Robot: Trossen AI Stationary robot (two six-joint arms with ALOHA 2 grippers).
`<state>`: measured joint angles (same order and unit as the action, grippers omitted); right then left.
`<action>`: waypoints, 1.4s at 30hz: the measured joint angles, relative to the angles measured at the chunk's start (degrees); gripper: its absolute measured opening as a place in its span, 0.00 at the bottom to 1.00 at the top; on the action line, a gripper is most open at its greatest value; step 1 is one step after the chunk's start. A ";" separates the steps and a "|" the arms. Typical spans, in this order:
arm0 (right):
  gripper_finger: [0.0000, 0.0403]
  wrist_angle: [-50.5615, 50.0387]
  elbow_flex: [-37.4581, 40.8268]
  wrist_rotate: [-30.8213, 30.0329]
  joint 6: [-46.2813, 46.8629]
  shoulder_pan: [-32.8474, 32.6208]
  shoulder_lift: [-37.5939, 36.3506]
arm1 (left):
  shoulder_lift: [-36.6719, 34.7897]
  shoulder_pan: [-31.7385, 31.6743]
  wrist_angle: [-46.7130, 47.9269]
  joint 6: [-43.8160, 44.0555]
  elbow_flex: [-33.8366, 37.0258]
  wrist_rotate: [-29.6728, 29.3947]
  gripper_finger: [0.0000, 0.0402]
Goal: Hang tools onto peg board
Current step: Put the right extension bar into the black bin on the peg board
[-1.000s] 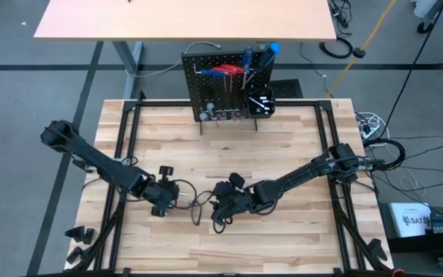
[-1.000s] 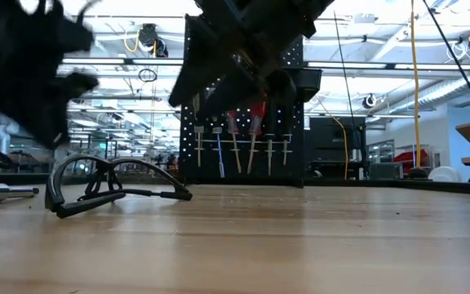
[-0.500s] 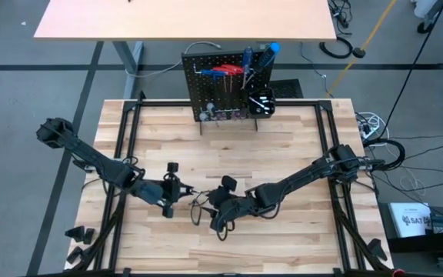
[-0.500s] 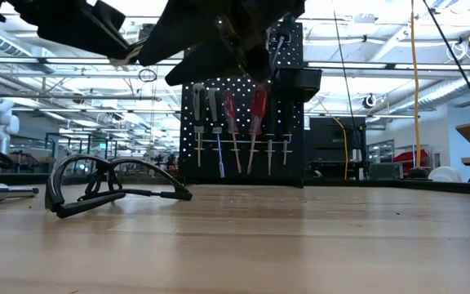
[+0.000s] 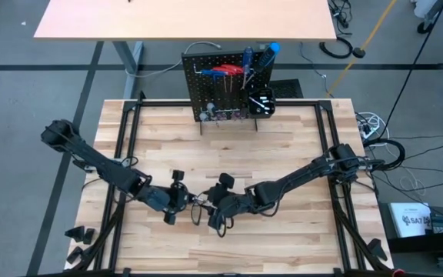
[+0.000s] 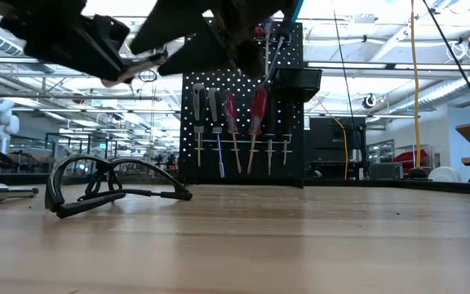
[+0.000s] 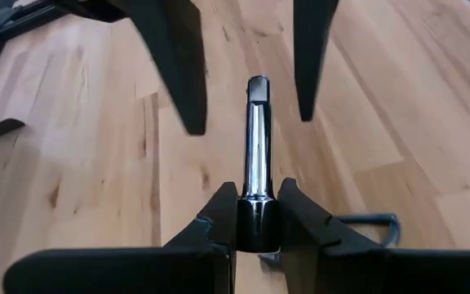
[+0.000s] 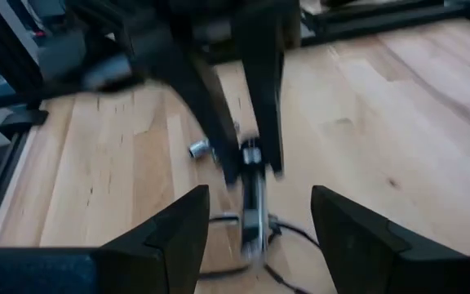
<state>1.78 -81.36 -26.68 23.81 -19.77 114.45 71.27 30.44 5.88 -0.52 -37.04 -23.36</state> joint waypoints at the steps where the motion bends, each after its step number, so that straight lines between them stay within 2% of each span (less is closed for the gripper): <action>1: 0.51 0.72 0.00 0.02 -0.58 0.11 0.00 | 0.88 -0.27 -1.06 -0.05 0.00 -0.02 0.13; 4: 0.51 0.91 0.00 0.01 -0.94 0.37 0.00 | 3.22 -0.83 -3.64 -0.04 0.00 -0.43 0.13; 8: 0.50 0.09 0.00 0.00 -0.71 0.44 0.00 | 4.28 -0.83 -4.30 0.10 0.00 -5.38 0.13; 10: 0.50 -0.24 0.00 0.00 -0.46 0.44 0.00 | 4.26 -0.83 -4.36 0.12 0.00 -6.00 0.13; 34: 0.49 -1.38 0.02 -0.26 -0.55 0.44 0.00 | 3.90 -0.57 -7.63 -1.52 -0.02 -3.67 0.13; 38: 0.45 -1.64 0.02 -0.26 -0.53 0.44 0.00 | 3.90 -0.57 -7.60 -1.51 -0.02 -3.67 0.13; 42: 0.34 -2.93 0.02 -0.24 0.59 0.44 0.00 | 3.90 -0.57 -7.58 -1.48 -0.02 -3.67 0.13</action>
<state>-1.15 -81.34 -26.92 24.40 -19.33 114.45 75.18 29.87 -1.70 -2.00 -37.06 -27.03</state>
